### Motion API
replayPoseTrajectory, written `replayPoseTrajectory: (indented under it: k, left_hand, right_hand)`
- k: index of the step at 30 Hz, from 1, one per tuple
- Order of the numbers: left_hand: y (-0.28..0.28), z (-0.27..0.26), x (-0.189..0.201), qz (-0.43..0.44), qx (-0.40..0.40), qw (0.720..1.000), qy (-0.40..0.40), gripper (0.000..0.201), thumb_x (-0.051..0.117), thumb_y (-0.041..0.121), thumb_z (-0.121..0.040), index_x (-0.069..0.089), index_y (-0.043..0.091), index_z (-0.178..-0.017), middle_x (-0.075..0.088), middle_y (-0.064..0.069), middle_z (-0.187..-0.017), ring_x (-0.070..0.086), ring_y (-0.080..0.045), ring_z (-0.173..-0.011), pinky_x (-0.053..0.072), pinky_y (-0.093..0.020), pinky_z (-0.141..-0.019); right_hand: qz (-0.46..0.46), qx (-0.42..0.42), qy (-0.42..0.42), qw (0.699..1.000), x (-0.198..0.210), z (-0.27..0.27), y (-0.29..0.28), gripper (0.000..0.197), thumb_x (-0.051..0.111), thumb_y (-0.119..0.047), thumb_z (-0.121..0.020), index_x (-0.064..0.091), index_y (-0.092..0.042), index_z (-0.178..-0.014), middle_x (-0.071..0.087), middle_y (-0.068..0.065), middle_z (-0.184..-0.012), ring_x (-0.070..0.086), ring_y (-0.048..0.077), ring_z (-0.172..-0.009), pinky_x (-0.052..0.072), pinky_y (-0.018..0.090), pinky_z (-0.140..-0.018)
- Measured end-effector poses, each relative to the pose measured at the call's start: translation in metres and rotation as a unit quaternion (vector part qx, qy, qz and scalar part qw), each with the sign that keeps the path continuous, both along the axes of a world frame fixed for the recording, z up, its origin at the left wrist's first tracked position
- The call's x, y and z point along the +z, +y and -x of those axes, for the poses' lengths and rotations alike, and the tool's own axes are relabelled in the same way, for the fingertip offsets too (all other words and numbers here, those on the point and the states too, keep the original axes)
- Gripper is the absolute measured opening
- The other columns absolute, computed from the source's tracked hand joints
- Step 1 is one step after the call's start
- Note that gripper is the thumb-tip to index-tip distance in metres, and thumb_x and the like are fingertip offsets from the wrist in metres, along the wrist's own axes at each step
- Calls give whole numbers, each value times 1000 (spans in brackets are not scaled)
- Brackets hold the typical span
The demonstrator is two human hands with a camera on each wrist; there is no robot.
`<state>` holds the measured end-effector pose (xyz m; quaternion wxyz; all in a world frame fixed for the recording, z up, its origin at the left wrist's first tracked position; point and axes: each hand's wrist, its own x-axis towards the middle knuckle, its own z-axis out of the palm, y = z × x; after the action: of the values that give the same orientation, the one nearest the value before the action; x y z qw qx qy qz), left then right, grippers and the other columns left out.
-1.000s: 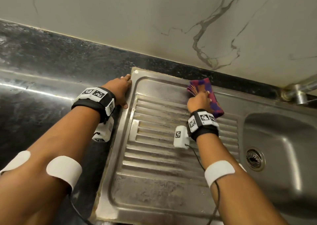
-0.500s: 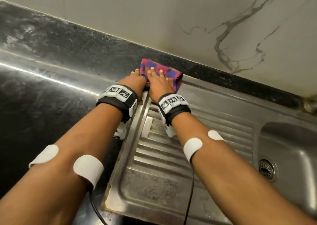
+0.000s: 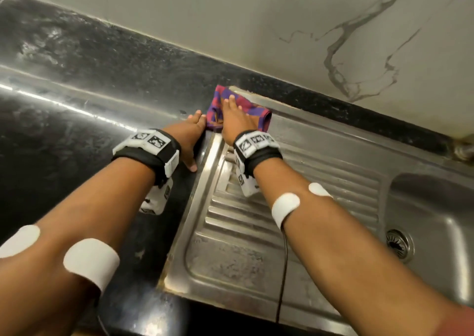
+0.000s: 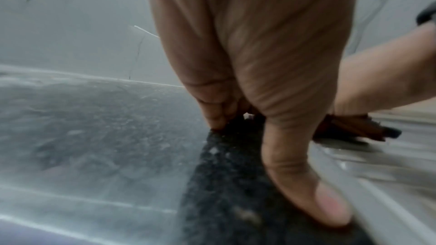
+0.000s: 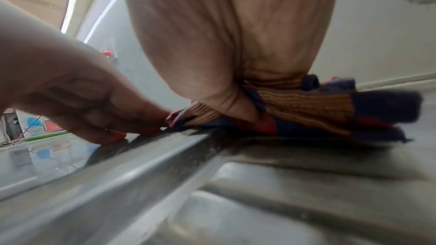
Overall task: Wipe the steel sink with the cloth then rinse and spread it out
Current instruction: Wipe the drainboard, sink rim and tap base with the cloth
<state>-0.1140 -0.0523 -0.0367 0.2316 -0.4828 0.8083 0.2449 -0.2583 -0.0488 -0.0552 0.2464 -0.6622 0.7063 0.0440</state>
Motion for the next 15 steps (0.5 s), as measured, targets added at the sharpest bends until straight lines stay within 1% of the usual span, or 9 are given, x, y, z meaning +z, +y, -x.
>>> replayPoseTrajectory:
  k: [3,5,7,8,10,11,13,15]
  left_hand:
    - [-2,-5,-2,0,3,1000,11,137,91,24,-54,-3,2,-150,-10,-16,-159,5,-29,-147,15,-35,-120]
    - [-4,-3,-3,1,-1,1000,12,136,91,24,-53,-2,4,-151,-10,-16,-159,5,-30,-147,16,-37,-120]
    - [-4,-2,-3,1,-11,1000,11,134,91,25,-54,1,7,-151,-10,-17,-158,6,-31,-147,16,-37,-119]
    - [-3,-1,-2,8,-13,1000,8,132,91,24,-55,2,7,-151,-9,-17,-158,8,-31,-147,16,-36,-119]
    - [0,0,-1,28,-16,999,-5,127,89,20,-59,2,3,-150,-8,-18,-158,10,-31,-147,18,-35,-119]
    - [1,0,-1,34,-20,999,-10,126,88,17,-61,0,1,-150,-8,-18,-158,10,-31,-147,19,-36,-119]
    - [3,1,0,39,-28,999,-22,125,87,15,-62,-2,-1,-149,-9,-19,-158,9,-32,-147,21,-39,-118]
    - [4,4,2,43,-39,998,-33,125,87,17,-63,-1,-2,-149,-7,-20,-158,10,-34,-146,23,-41,-117]
  right_hand:
    - [16,12,14,1000,2,-2,1,65,36,3,-91,13,-8,-151,4,10,-161,27,35,-142,33,49,-110]
    - [19,33,24,999,5,-6,17,65,37,2,-91,14,-9,-151,5,10,-161,29,34,-141,34,46,-108]
    - [20,57,30,998,11,-15,46,65,40,-1,-92,14,-9,-151,10,11,-160,33,33,-139,36,45,-106]
    - [21,66,28,997,14,-20,64,65,42,-1,-92,14,-9,-150,14,13,-159,38,33,-136,37,45,-105]
    - [21,94,19,995,17,-28,99,67,44,2,-89,16,-6,-150,20,15,-157,43,34,-131,40,45,-103]
    - [19,108,7,994,16,-33,114,68,43,4,-87,18,-6,-150,18,14,-158,41,34,-133,38,46,-106]
    - [20,122,-5,992,10,-41,130,69,42,7,-86,19,-7,-150,12,11,-160,32,33,-140,32,45,-113]
    - [23,118,21,993,3,-44,126,64,40,3,-90,18,-6,-150,10,11,-160,27,31,-143,29,43,-112]
